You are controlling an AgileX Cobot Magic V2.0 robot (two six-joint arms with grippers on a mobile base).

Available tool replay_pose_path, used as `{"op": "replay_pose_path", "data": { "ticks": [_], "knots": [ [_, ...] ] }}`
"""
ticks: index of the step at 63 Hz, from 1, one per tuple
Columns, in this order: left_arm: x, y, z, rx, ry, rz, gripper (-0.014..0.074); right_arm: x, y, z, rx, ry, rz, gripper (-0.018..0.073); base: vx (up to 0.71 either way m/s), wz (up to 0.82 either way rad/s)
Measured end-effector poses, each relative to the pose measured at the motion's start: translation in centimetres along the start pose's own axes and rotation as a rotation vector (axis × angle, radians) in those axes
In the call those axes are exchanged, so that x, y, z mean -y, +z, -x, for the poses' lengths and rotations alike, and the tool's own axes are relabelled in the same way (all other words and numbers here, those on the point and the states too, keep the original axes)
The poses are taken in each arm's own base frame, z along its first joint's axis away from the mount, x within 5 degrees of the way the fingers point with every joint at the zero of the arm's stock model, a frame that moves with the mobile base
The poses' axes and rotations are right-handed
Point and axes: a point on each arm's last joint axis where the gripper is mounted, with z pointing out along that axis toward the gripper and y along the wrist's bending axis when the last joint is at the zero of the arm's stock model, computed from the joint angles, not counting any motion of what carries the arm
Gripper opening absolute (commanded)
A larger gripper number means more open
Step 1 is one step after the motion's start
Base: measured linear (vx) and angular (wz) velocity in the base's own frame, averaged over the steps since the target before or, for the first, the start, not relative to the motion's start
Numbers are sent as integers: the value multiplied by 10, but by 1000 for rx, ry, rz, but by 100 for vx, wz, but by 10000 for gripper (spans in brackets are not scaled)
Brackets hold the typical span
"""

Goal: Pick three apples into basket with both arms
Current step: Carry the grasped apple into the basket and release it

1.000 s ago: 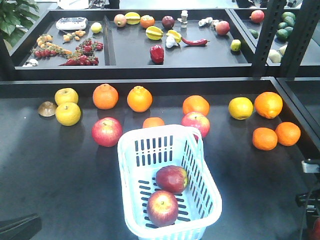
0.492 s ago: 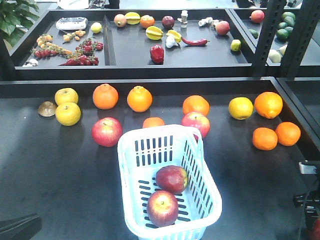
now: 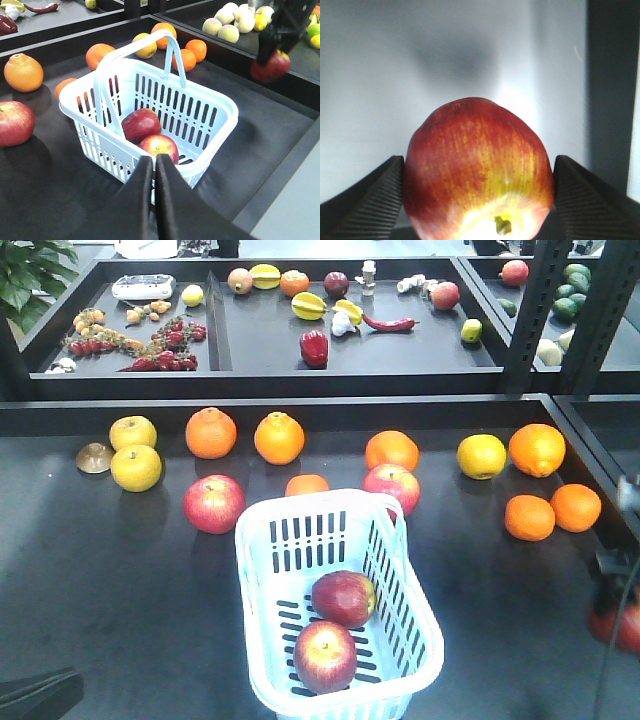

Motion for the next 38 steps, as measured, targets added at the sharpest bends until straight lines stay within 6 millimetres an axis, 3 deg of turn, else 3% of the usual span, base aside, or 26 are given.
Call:
{"op": "replay_pose_path", "data": {
  "ticks": [10, 20, 27, 38],
  "knots": [
    [0, 0, 0, 0, 0, 0, -6, -26, -43, -7, 163, -46, 190, 6, 0, 0],
    [0, 0, 0, 0, 0, 0, -6, -68, -74, -14, 279, -181, 401, 8, 0, 0],
    [0, 0, 0, 0, 0, 0, -6, -101, -79, -16, 293, -275, 505, 8, 0, 0],
    [0, 0, 0, 0, 0, 0, -6, -153, -69, -18, 273, -419, 556, 31, 0, 0]
  ]
}}
